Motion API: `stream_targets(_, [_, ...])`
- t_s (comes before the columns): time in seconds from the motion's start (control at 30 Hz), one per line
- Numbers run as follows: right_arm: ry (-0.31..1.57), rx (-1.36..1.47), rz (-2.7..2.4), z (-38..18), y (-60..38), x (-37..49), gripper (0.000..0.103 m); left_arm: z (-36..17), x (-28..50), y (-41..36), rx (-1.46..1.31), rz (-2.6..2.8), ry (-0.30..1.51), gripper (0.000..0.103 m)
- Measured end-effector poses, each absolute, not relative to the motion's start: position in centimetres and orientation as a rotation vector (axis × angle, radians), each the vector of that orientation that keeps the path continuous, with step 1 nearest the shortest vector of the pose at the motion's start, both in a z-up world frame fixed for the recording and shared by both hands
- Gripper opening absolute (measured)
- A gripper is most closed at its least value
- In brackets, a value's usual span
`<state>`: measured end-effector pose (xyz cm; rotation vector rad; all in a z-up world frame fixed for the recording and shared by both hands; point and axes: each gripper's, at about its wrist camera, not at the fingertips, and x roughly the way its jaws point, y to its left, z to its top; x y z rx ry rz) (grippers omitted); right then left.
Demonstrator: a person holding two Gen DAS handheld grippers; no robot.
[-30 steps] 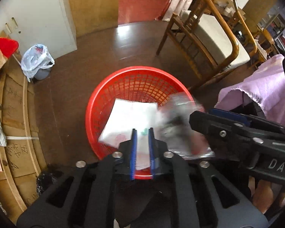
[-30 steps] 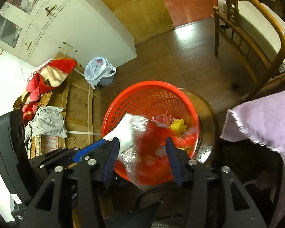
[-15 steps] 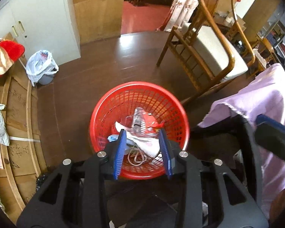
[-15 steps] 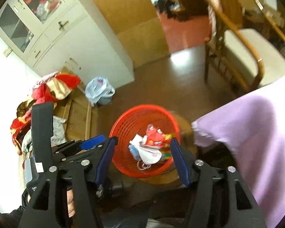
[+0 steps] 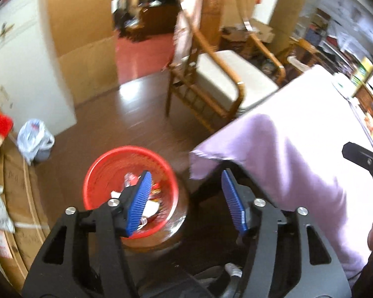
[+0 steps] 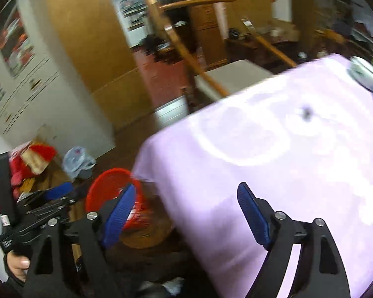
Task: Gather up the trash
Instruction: 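Swing both empty tools back over the table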
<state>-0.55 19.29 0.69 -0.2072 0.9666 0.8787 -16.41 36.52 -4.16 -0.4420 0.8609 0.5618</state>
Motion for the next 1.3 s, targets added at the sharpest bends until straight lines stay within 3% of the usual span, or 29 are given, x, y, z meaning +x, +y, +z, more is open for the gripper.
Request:
stream_targets(0.67, [0.897, 0.002, 0.461, 2.8, -1.5, 7.0, 0.093, -0.4, -5.0, 21.6, -0.135, 0.302, 0.838, 0.073])
stream_targets(1.3, [0.818, 0.110, 0.137, 3.8, -13.6, 14.3, 0.097, 2.2, 6.7, 8.0, 0.060, 0.055, 0.814, 0.074])
